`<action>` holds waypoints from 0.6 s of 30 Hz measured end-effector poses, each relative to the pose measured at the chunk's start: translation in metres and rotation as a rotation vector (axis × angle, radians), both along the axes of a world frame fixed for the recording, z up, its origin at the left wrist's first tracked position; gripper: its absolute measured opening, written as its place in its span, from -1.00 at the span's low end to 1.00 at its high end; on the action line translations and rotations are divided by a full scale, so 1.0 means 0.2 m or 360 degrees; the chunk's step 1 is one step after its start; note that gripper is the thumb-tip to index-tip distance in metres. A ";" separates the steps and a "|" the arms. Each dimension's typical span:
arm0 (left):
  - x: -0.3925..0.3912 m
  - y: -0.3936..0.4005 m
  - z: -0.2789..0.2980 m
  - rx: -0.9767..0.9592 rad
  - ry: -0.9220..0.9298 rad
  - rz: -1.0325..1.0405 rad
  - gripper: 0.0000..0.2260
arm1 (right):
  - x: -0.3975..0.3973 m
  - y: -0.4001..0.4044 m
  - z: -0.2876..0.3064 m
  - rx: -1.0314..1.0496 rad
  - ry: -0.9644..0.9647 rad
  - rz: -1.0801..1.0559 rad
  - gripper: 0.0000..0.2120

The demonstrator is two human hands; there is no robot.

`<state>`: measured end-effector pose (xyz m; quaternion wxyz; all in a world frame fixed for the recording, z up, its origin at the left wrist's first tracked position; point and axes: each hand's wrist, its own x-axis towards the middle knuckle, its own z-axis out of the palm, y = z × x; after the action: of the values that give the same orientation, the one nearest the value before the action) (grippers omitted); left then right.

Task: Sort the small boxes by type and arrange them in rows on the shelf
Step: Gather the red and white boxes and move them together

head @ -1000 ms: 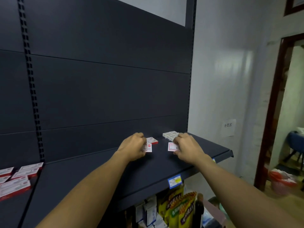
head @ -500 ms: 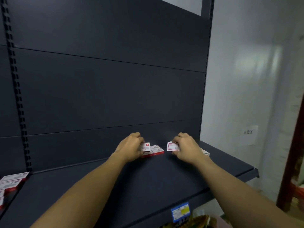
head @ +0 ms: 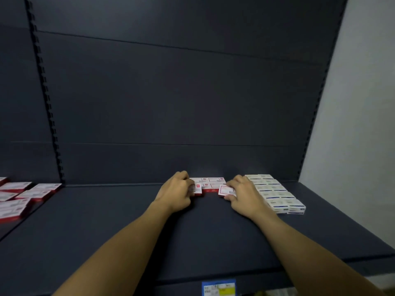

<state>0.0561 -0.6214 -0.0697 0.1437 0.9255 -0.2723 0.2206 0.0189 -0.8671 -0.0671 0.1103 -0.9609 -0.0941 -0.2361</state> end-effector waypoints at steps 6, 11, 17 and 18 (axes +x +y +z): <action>0.01 -0.09 -0.08 -0.0019 -0.0019 0.0025 -0.72 | 0.12 -0.03 -0.09 0.0141 -0.0031 0.0186 -0.60; 0.04 -0.14 -0.08 -0.0010 -0.0062 -0.0003 -0.71 | 0.19 -0.05 -0.11 0.0228 -0.0049 0.0289 -0.62; 0.08 -0.16 -0.11 -0.0027 -0.0137 -0.0102 -0.67 | 0.25 -0.07 -0.14 0.0373 0.0030 0.0372 -0.62; 0.08 -0.17 -0.11 -0.0027 -0.0148 -0.0112 -0.68 | 0.25 -0.07 -0.14 0.0394 0.0039 0.0378 -0.62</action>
<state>0.0724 -0.6552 -0.0922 0.1464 0.9028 -0.3091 0.2607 0.0691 -0.8820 -0.0944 0.2562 -0.9249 -0.1757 -0.2193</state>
